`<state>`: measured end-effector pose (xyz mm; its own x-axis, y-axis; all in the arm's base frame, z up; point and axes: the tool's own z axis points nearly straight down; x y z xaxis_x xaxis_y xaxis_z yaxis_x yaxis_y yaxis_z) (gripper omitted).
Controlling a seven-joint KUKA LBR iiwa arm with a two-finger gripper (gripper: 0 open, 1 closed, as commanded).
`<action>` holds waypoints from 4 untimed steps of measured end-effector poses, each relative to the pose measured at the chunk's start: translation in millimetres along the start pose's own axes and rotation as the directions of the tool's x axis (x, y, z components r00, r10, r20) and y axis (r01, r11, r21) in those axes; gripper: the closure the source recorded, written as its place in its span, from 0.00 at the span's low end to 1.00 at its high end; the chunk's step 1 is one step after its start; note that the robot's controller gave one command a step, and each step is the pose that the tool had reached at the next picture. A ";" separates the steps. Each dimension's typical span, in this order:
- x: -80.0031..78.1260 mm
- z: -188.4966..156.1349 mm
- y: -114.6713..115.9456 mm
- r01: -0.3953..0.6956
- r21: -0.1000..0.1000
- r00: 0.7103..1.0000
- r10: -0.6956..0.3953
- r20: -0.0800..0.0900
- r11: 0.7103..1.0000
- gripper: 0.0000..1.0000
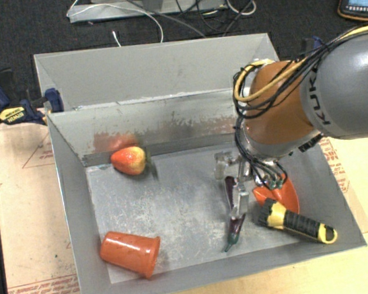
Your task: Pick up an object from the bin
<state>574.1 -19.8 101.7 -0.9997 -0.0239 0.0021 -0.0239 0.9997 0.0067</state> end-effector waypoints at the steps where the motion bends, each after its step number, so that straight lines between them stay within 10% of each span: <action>1: -19.0 23.6 -71.1 -0.100 0.001 0.994 0.100 0.033 0.995 0.00; 2: -51.7 30.5 -49.1 0.010 -0.003 1.000 -0.010 0.005 1.000 0.00; 3: -45.4 30.6 -92.9 -0.059 0.000 0.998 0.059 0.030 0.998 0.00; 4: -61.7 30.2 -111.3 -0.024 -0.006 1.000 0.024 0.017 1.000 0.00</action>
Offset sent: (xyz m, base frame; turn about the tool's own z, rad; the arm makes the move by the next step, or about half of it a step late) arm 0.0536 -0.0468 -0.0317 -0.0178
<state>638.4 -129.4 70.6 -0.9999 0.0003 -0.0146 0.0001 0.9999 0.0129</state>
